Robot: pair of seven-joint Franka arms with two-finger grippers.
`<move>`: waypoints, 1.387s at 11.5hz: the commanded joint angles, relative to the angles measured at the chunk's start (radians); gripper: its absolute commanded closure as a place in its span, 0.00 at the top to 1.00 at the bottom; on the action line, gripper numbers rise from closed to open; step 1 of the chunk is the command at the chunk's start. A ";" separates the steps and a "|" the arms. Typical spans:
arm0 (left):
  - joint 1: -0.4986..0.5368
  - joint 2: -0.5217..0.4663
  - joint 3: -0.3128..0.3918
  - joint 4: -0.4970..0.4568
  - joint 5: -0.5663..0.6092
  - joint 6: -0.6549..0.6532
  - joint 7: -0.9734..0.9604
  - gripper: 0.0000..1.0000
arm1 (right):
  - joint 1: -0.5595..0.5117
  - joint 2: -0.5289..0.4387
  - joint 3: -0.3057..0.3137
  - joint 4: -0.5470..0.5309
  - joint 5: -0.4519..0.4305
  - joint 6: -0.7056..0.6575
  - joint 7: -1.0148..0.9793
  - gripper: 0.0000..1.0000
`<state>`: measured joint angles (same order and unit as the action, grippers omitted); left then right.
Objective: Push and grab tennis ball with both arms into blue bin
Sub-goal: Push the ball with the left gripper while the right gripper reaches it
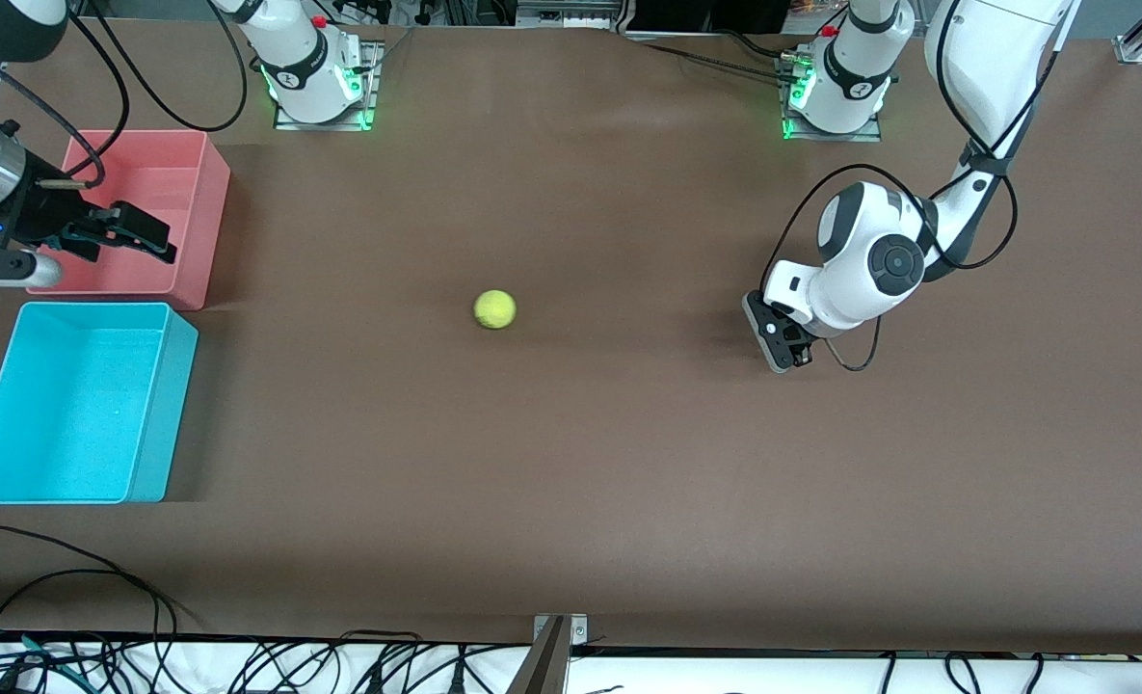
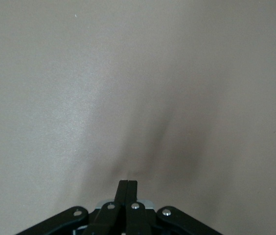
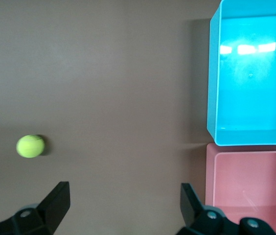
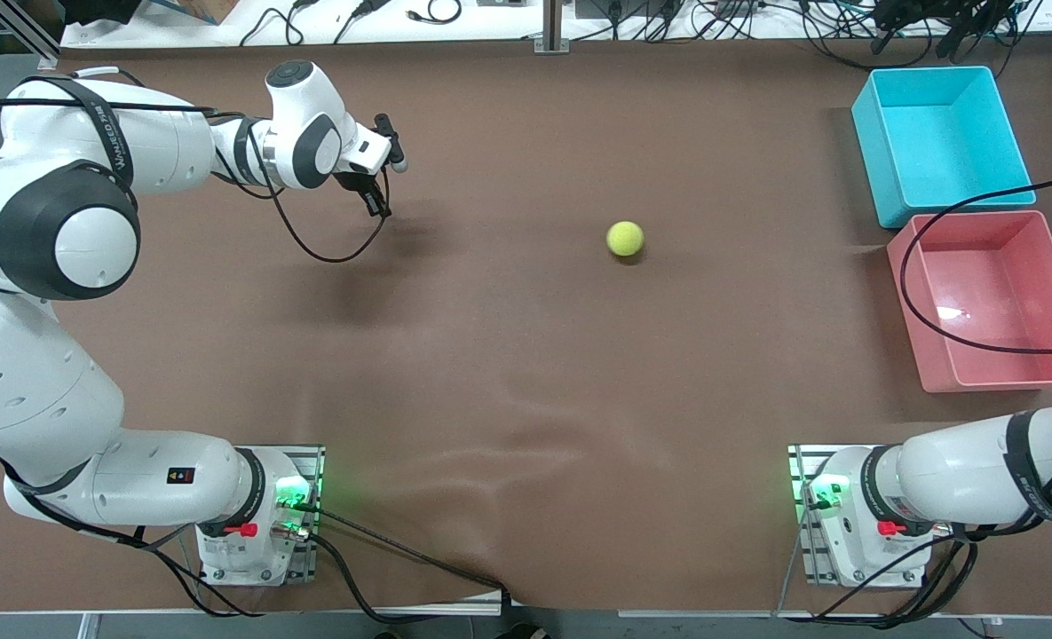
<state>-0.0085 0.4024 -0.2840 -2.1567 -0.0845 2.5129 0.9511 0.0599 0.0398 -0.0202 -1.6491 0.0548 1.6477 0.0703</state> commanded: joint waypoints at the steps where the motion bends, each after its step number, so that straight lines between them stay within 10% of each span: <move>1: -0.002 -0.013 0.000 0.003 -0.031 -0.023 0.020 0.00 | 0.009 0.014 0.002 0.009 0.016 -0.039 -0.010 1.00; 3: -0.002 -0.016 0.000 0.003 -0.032 -0.023 0.018 0.00 | 0.023 0.018 0.000 0.002 0.014 -0.040 -0.012 1.00; 4: -0.004 -0.028 0.002 0.000 -0.035 -0.025 0.018 0.28 | 0.023 0.026 0.000 -0.006 0.014 -0.040 -0.009 1.00; 5: -0.004 -0.055 0.011 -0.011 -0.035 -0.025 0.018 0.95 | 0.023 0.029 -0.001 -0.024 0.010 -0.039 -0.020 1.00; 11: 0.059 -0.164 0.097 -0.055 -0.032 -0.026 0.017 1.00 | 0.026 0.152 0.000 -0.064 -0.029 0.013 -0.015 1.00; 16: 0.059 -0.325 0.169 0.007 -0.031 -0.150 0.026 1.00 | 0.095 0.293 -0.003 -0.072 -0.232 0.167 -0.007 1.00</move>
<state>0.0535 0.1784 -0.1487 -2.1640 -0.0849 2.4619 0.9507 0.1408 0.2723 -0.0178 -1.7225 -0.1093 1.7523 0.0676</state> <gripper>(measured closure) 0.000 0.000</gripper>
